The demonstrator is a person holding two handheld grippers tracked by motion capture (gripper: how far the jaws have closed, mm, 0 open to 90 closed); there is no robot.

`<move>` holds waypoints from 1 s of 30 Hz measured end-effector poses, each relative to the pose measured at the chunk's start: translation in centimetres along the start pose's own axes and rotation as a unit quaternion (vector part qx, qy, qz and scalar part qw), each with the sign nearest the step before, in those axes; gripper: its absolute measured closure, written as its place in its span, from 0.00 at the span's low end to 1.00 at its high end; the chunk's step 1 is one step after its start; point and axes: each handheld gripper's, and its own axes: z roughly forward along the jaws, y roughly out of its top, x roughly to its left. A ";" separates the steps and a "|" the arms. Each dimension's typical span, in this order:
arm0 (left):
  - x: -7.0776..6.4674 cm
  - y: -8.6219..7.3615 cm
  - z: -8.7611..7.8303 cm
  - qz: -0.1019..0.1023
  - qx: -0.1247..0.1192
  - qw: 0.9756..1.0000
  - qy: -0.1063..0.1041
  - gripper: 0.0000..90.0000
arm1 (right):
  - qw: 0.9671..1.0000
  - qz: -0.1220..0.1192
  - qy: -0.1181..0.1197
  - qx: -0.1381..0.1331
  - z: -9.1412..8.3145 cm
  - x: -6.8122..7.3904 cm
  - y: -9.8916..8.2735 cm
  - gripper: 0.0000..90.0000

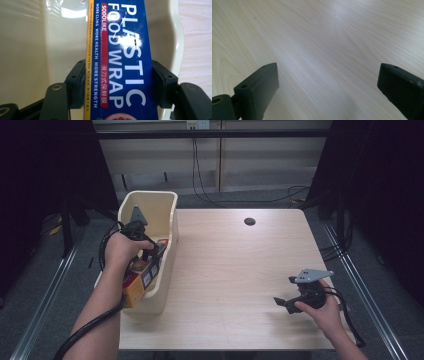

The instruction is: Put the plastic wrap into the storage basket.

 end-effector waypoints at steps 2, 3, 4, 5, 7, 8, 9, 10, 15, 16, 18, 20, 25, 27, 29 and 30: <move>0.0 0.0 0.1 0.001 0.000 1.000 0.002 0.44 | 1.000 0.000 0.002 0.000 0.0 0.0 0.0 0.04; 0.0 0.0 0.1 0.001 -0.001 1.000 0.002 0.44 | 1.000 -0.001 0.004 0.000 0.0 0.0 0.0 0.04; 0.0 0.0 0.1 -0.001 -0.003 1.000 0.002 0.44 | 1.000 -0.001 0.004 0.000 0.1 0.0 0.0 0.04; 0.1 0.1 0.2 -0.001 -0.004 1.000 0.003 0.44 | 1.000 -0.002 0.004 -0.001 0.1 0.0 0.0 0.04; 0.1 0.1 0.3 -0.004 -0.005 1.000 0.002 0.43 | 1.000 0.000 0.005 0.001 0.1 0.0 0.0 0.04; 0.1 0.1 0.3 -0.005 -0.005 1.000 0.003 0.43 | 1.000 0.000 0.005 0.001 0.1 0.0 0.0 0.04; 0.1 0.1 0.3 -0.003 -0.003 1.000 0.004 0.43 | 1.000 -0.002 0.005 0.000 0.1 0.0 0.0 0.04; 0.1 0.1 0.3 -0.002 -0.004 1.000 0.004 0.43 | 1.000 -0.002 0.004 0.000 0.1 0.0 0.0 0.04; 0.1 0.0 0.2 -0.003 -0.013 1.000 -0.004 0.42 | 1.000 -0.001 0.003 0.000 0.0 0.0 0.0 0.04; 0.1 0.0 0.2 -0.001 -0.013 1.000 -0.004 0.42 | 1.000 0.000 0.002 0.000 0.0 0.0 0.0 0.04; 0.1 0.0 0.1 0.001 -0.014 1.000 -0.007 0.42 | 1.000 0.001 0.003 0.000 0.0 0.0 0.0 0.04; 0.0 0.1 -0.5 -0.001 -0.032 0.999 -0.011 0.41 | 1.000 -0.002 0.003 -0.002 0.0 0.0 0.0 0.04; -0.4 0.2 -1.8 0.005 -0.045 0.999 -0.017 0.36 | 1.000 -0.001 0.005 -0.002 0.0 0.0 0.0 0.04; -0.6 0.2 -2.1 0.010 -0.050 0.998 -0.023 0.36 | 1.000 -0.001 0.005 -0.002 0.0 0.0 0.1 0.04; -0.9 0.3 -2.4 0.014 -0.053 0.998 -0.026 0.35 | 1.000 -0.002 0.005 -0.003 0.0 0.0 0.1 0.04; -1.0 0.3 -2.5 0.015 -0.056 0.998 -0.027 0.34 | 1.000 -0.001 0.004 -0.002 0.0 0.0 0.1 0.04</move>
